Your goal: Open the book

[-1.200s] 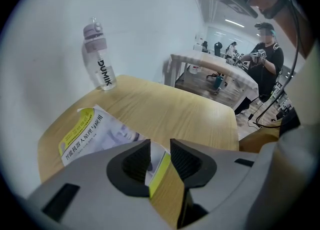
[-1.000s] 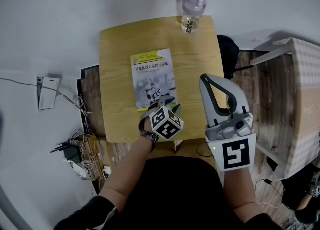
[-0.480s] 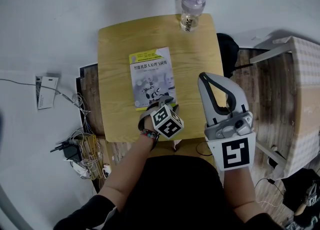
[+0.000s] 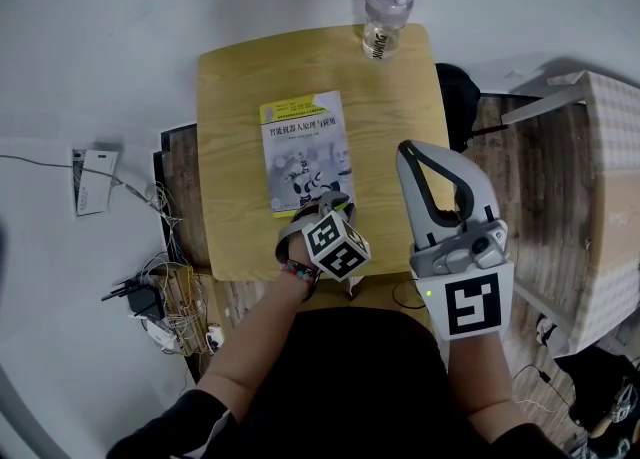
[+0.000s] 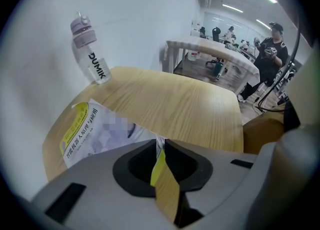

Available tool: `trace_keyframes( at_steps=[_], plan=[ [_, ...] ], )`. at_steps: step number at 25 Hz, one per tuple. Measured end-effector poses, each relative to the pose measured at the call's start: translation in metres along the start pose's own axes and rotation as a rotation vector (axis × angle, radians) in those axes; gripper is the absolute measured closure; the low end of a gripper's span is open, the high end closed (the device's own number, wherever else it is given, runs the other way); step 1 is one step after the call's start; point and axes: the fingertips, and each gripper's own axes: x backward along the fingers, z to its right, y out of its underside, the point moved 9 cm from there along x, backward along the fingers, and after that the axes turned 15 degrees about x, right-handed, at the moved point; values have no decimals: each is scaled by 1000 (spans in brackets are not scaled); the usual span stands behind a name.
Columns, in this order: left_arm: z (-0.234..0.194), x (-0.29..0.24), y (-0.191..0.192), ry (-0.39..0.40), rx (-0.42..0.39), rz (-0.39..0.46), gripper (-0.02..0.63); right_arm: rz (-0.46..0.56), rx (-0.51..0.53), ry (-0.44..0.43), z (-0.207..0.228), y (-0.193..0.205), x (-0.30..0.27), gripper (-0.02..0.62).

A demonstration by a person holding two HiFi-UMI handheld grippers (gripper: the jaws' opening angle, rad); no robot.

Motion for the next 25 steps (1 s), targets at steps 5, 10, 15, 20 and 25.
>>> trace_keyframes(
  at_steps=[5, 10, 15, 20, 25],
  plan=[
    [-2, -4, 4, 2, 22, -5, 548, 1, -2, -10, -4, 0, -1, 566],
    [1, -9, 3, 29, 36, -12, 548, -2, -2, -17, -6, 0, 0, 566],
    [2, -10, 4, 36, 44, -12, 568, -5, -1, -14, -6, 0, 1, 566],
    [-1, -8, 3, 47, 71, -2, 594, -8, -7, -15, -5, 3, 1, 566],
    [-1, -3, 2, 36, 53, 12, 595, 1, -7, -22, -6, 2, -3, 566]
  ],
)
